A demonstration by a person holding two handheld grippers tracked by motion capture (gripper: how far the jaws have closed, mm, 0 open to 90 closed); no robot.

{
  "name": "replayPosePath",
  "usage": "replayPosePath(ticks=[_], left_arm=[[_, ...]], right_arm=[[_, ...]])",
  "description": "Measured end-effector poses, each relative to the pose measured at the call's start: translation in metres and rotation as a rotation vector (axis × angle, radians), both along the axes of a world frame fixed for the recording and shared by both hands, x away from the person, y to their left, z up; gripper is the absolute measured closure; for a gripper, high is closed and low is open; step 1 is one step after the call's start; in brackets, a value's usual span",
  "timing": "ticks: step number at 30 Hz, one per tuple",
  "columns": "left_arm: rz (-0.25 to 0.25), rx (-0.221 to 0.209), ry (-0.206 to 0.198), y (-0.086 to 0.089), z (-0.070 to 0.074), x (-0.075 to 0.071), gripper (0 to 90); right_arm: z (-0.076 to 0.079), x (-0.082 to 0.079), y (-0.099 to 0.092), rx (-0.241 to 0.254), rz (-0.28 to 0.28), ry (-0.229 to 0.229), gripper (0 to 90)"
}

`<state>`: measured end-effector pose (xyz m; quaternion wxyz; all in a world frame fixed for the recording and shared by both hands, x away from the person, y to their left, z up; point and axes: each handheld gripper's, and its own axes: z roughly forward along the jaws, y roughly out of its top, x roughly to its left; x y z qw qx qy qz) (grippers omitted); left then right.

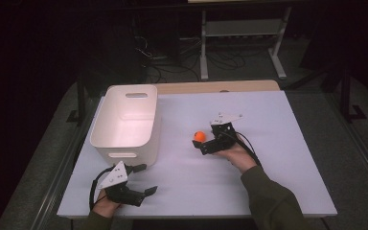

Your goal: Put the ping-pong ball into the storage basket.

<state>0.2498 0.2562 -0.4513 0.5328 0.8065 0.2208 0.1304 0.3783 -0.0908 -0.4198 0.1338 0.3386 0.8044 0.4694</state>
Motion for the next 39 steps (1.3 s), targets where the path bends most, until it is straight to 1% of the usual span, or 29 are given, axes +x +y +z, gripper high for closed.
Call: replayPosePath(ticks=[7, 19, 25, 34, 39], left_arm=[[0.001, -0.002, -0.001, 0.000, 0.000, 0.000, 14.1], [0.000, -0.002, 0.000, 0.000, 0.000, 0.000, 14.1], [-0.001, -0.002, 0.000, 0.000, 0.000, 0.000, 14.1], [-0.001, -0.002, 0.000, 0.000, 0.000, 0.000, 14.1], [-0.003, 0.000, -0.001, 0.000, 0.000, 0.000, 14.1]], right_arm=[[0.000, 0.005, 0.006, 0.009, 0.007, -0.004, 0.0], [-0.003, 0.013, 0.015, 0.010, 0.015, 0.000, 0.0], [-0.006, 0.019, 0.019, 0.008, 0.006, 0.000, 0.0], [-0.010, 0.025, 0.021, 0.015, -0.008, -0.017, 0.0], [-0.015, 0.028, 0.022, 0.002, -0.017, -0.019, 0.0]])
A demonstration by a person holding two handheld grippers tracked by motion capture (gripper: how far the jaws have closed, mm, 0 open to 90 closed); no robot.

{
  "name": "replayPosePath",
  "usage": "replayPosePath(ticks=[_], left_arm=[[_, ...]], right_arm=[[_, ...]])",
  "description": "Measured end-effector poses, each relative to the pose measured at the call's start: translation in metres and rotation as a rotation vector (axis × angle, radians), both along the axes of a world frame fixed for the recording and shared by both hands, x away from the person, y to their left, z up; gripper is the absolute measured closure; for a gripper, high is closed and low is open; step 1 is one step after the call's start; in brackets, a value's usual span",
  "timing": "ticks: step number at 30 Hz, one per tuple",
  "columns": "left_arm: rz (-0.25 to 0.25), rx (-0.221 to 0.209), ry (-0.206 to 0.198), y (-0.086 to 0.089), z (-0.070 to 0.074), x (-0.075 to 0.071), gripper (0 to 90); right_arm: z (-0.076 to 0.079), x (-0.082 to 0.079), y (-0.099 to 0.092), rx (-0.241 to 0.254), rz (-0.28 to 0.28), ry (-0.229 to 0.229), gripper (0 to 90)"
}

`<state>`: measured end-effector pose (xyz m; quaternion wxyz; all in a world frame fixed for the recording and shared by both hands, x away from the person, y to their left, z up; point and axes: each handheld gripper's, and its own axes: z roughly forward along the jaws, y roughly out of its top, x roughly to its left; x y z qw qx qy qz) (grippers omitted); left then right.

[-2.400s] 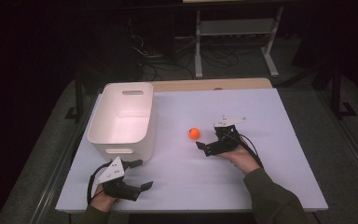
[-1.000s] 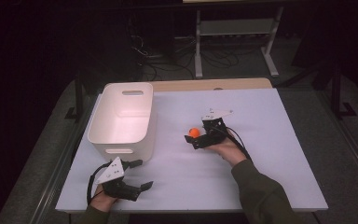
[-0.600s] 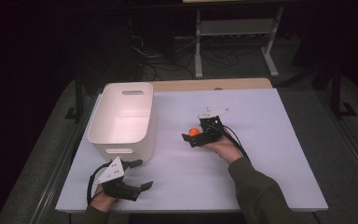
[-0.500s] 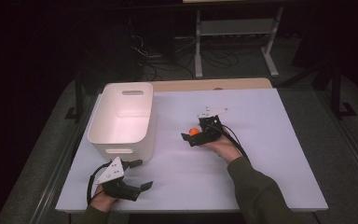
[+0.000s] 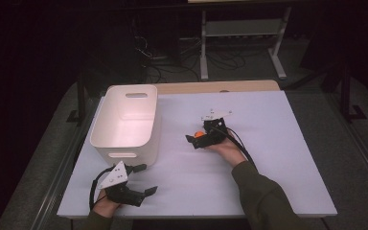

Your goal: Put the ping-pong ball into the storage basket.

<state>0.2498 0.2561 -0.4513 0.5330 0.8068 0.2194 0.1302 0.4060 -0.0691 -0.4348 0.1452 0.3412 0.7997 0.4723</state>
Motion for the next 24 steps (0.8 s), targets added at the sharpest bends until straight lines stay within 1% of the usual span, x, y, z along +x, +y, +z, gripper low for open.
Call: replayPosePath(ticks=[6, 13, 24], left_arm=[[-0.001, -0.001, 0.000, 0.000, 0.000, 0.000, 14.1], [-0.001, 0.001, -0.001, 0.000, 0.000, 0.000, 14.1], [-0.002, 0.000, -0.001, 0.000, 0.000, 0.000, 14.1]], right_arm=[[-0.003, 0.003, -0.001, -0.007, -0.011, -0.001, 0.0], [-0.009, 0.005, -0.002, -0.027, -0.016, 0.030, 0.0], [-0.017, 0.006, 0.000, -0.066, -0.016, 0.056, 0.0]])
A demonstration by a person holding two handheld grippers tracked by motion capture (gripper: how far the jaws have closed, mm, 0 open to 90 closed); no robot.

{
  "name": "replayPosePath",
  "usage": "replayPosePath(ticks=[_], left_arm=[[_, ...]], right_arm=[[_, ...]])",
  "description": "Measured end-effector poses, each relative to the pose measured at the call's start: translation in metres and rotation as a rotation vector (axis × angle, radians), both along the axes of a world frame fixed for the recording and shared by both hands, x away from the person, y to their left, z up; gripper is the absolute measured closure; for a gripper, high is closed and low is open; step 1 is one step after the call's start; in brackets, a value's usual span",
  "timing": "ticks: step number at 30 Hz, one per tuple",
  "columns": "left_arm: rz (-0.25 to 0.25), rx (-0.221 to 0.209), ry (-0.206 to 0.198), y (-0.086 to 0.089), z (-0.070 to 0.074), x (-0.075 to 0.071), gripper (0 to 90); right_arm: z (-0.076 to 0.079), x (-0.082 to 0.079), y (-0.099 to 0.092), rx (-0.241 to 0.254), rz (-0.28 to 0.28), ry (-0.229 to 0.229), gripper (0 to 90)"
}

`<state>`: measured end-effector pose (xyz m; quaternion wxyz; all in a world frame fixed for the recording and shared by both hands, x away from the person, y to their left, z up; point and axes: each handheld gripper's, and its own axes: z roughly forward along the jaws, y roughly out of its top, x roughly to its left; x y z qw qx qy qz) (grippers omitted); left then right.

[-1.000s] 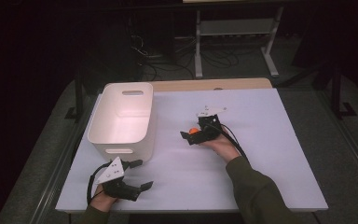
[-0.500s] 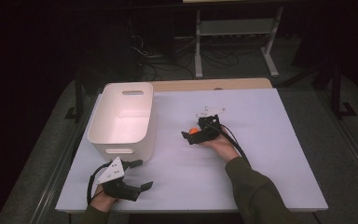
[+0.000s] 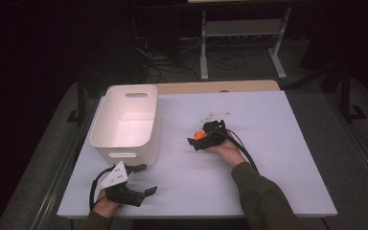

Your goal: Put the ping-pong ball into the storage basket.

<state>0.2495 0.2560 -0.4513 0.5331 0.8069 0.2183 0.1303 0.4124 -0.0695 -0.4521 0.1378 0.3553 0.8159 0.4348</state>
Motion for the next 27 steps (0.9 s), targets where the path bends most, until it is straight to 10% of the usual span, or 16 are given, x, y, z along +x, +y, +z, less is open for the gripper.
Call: replayPosePath(ticks=[27], left_arm=[[0.001, 0.001, 0.001, -0.0001, 0.0000, 0.0003, 14.1]], right_arm=[[-0.0082, 0.0010, 0.0016, -0.033, -0.010, 0.020, 13.2]])
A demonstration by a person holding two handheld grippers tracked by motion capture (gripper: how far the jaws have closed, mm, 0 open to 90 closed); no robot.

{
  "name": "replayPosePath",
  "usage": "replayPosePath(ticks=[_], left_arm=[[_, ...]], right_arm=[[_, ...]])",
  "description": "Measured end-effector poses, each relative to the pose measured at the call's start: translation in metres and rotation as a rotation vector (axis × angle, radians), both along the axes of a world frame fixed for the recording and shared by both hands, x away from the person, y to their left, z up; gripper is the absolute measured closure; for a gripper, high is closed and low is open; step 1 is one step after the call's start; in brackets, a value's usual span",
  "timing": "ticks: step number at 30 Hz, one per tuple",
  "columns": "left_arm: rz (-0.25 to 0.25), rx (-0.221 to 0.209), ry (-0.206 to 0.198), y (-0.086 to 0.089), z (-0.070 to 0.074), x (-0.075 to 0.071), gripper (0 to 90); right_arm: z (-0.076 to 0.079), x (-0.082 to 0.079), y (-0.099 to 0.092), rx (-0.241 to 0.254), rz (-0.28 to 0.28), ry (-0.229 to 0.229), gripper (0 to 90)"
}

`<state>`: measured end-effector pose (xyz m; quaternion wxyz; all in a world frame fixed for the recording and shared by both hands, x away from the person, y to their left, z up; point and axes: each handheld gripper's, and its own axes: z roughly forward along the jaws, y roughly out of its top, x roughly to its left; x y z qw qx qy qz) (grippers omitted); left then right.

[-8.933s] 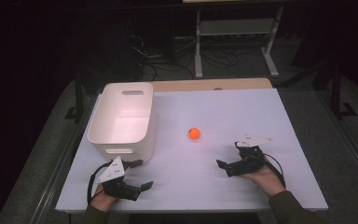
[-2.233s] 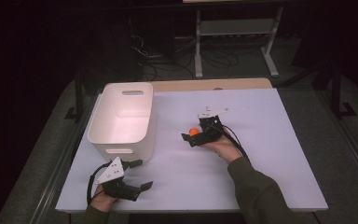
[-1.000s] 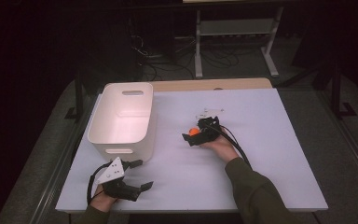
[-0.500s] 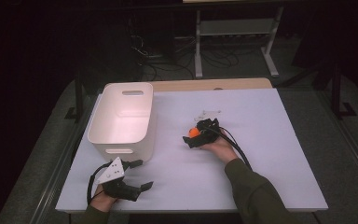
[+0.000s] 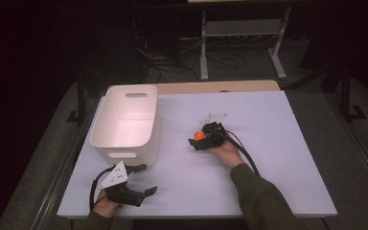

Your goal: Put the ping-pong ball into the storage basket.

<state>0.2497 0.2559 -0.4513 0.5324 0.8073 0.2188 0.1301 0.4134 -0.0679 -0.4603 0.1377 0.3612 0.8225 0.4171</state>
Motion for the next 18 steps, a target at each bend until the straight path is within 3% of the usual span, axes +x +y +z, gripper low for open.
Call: replayPosePath(ticks=[18], left_arm=[[0.002, -0.003, 0.002, 0.0001, -0.0001, 0.0000, 14.1]], right_arm=[[-0.0002, -0.0006, 0.0000, 0.002, 0.027, -0.001, 27.8]])
